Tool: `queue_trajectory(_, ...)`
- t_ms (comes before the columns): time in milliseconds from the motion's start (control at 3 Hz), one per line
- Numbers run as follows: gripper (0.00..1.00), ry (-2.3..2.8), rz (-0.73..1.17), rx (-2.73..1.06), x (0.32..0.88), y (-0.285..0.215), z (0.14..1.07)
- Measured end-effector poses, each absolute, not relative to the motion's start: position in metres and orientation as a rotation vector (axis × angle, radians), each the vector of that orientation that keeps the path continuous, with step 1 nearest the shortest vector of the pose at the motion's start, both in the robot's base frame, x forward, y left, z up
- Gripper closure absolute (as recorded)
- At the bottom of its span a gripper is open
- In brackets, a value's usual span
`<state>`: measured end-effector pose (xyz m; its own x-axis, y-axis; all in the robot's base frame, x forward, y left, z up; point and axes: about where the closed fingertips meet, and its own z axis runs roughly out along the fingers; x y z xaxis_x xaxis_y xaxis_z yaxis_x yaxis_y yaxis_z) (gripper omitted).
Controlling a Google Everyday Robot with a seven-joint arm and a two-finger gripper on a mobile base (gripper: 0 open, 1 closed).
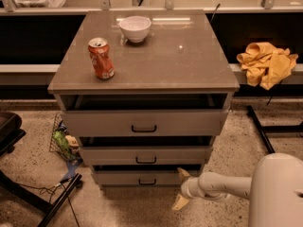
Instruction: Open bottom drawer
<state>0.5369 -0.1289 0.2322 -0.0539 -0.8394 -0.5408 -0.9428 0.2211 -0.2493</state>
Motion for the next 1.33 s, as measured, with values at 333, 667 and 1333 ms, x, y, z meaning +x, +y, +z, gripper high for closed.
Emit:
queue_trajectory(333,0.0,1.959,0.231,-1.627,0.573,-0.122,0.198)
queue_trajectory(667,0.0,1.959,0.231,-1.627,0.573,-0.122,0.198)
queue_trajectory(1333,0.0,1.947,0.256,-1.662,0.571,-0.109,0.183)
